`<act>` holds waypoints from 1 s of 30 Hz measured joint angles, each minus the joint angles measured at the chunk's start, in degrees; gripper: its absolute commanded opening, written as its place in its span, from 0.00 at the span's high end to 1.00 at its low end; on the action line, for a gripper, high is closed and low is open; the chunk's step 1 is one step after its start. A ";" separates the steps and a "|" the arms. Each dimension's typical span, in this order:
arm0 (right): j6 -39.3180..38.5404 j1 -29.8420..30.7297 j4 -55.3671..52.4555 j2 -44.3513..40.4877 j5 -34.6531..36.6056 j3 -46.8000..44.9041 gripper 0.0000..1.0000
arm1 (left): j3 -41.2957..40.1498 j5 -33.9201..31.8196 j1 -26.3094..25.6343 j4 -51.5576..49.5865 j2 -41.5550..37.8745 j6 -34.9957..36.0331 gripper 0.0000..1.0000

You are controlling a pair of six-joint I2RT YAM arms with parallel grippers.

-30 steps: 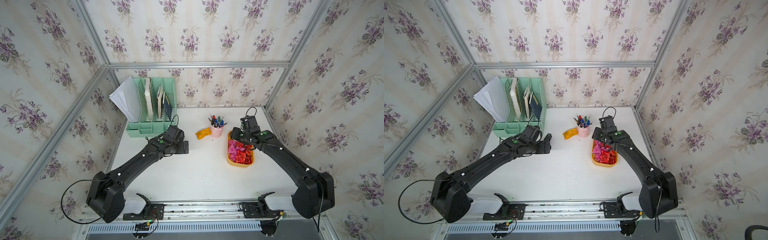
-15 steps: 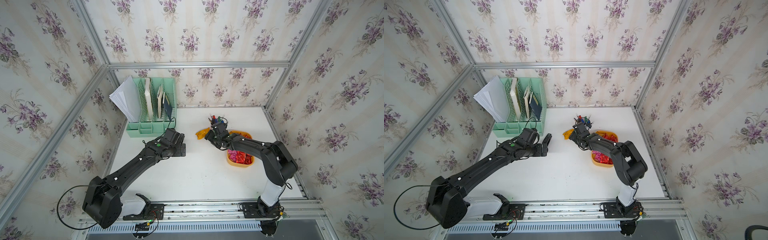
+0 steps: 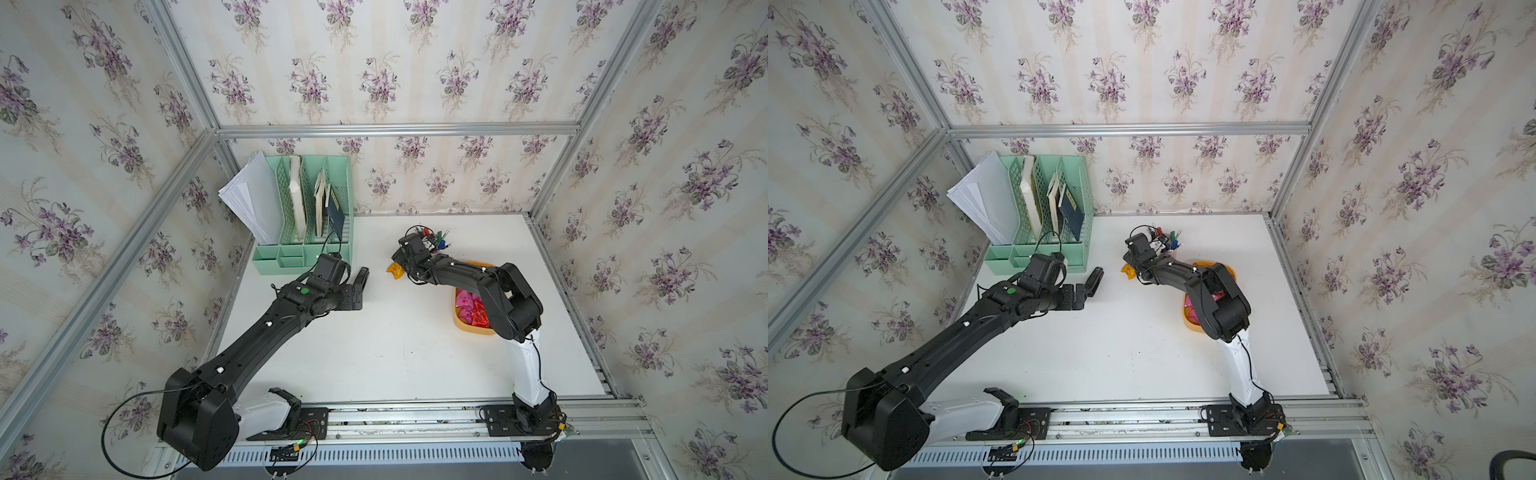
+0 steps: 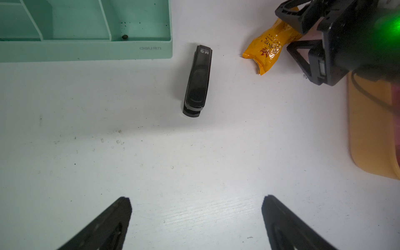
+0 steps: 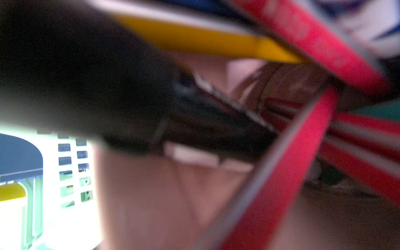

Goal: Put the tea bags into the storage box
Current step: Pick up the tea bag from the center of the board.

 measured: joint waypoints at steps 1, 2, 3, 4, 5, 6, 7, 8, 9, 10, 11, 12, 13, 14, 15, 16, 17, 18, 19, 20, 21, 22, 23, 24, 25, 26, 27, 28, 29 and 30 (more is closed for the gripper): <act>0.04 0.00 -0.02 0.37 0.17 0.44 0.29 | 0.00 0.11 0.28 -0.11 0.00 0.04 0.01; 0.02 0.02 0.00 0.85 0.46 1.07 0.32 | 0.00 0.13 0.61 -0.28 0.00 0.31 0.01; -0.07 0.04 0.00 1.33 0.59 1.73 0.34 | 0.07 0.15 0.79 -0.57 0.04 0.37 0.01; -0.24 0.11 -0.02 1.70 0.66 2.34 0.36 | 0.17 0.17 1.03 -0.83 0.15 0.42 0.01; -0.50 0.28 -0.13 1.97 0.66 2.75 0.41 | 0.28 0.24 1.11 -1.09 0.24 0.46 0.01; -0.79 0.42 -0.42 2.10 0.70 3.04 0.47 | 0.39 0.26 1.14 -1.27 0.33 0.48 0.01; -1.05 0.61 -0.72 2.12 0.83 3.15 0.53 | 0.39 0.44 1.14 -1.29 0.33 0.59 0.01; -1.33 0.92 -1.18 2.05 0.85 3.17 0.59 | 0.39 0.61 1.16 -1.42 0.33 0.61 0.01; -1.42 1.25 -1.62 1.90 0.68 3.19 0.63 | 0.37 0.70 1.16 -1.60 0.33 0.61 0.01; -1.64 1.36 -2.03 1.79 0.37 3.17 0.67 | 0.33 0.70 1.16 -1.66 0.33 0.61 0.01; -2.29 1.53 -2.49 1.68 0.13 3.15 0.73 | 0.24 0.72 1.18 -1.64 0.31 0.59 0.01; -2.45 1.64 -2.95 1.55 -0.04 3.13 0.78 | 0.07 0.72 1.20 -1.62 0.31 0.57 0.01; -2.64 1.66 -3.32 1.44 -0.26 3.13 0.82 | -0.09 0.74 1.27 -1.66 0.31 0.50 0.01; -2.99 1.62 -3.82 1.27 -0.44 3.10 0.88 | -0.24 0.81 1.27 -1.75 0.28 0.28 0.01; -3.52 1.57 -4.52 1.07 -0.61 3.06 0.92 | -0.39 1.07 1.27 -1.88 0.17 0.15 0.01; -3.87 1.57 -4.85 0.85 -0.94 2.95 0.95 | -0.50 1.18 1.27 -1.99 0.00 -0.11 0.01; -3.91 1.42 -5.07 0.55 -1.44 2.84 0.96 | -0.61 1.18 1.27 -2.05 -0.26 -0.46 0.01; -4.33 1.33 -5.51 0.13 -1.92 2.73 0.96 | -0.81 1.22 1.27 -2.01 -0.57 -0.74 0.01; -4.79 1.36 -6.03 -0.37 -1.92 2.62 0.96 | -0.94 1.27 1.27 -2.03 -0.85 -0.94 0.01; -5.38 1.40 -6.43 -0.98 -1.92 2.36 0.97 | -1.16 1.31 1.27 -2.03 -1.25 -1.25 0.01; -5.51 1.44 -6.97 -1.68 -1.88 2.16 0.97 | -1.36 1.31 1.27 -2.08 -1.66 -1.36 0.01; -5.81 1.44 -7.34 -2.45 -1.88 1.97 0.98 | -1.51 1.31 1.27 -2.05 -2.05 -1.51 0.01; -6.34 1.46 -7.58 -3.37 -1.90 1.70 0.98 | -1.75 1.29 1.27 -2.03 -2.49 -1.66 0.01; -6.95 1.46 -7.63 -4.35 -1.92 1.44 0.99 | -1.97 1.29 1.27 -2.08 -2.89 -1.88 0.01; -7.30 1.42 -7.58 -5.07 -1.95 1.33 0.99 | -2.14 1.29 1.27 -2.08 -3.19 -2.23 0.01; -7.85 1.33 -7.56 -5.81 -2.01 1.29 0.99 | -2.34 1.27 1.27 -2.08 -3.50 -2.32 0.01; -8.57 1.27 -7.52 -6.51 -2.56 1.31 1.00 | -2.51 1.27 1.27 -2.10 -3.78 -2.64 0.01; -8.85 1.27 -7.58 -7.02 -3.17 1.42 1.00 | -2.67 1.27 1.27 -2.10 -3.98 -2.71 0.01; -9.60 1.22 -7.58 -7.58 -3.43 1.60 1.00 | -2.80 1.27 1.27 -2.21 -4.17 -2.89 0.01; -10.05 1.20 -7.56 -8.11 -3.91 1.64 1.00 | -2.89 1.27 1.27 -2.27 -4.35 -3.15 0.01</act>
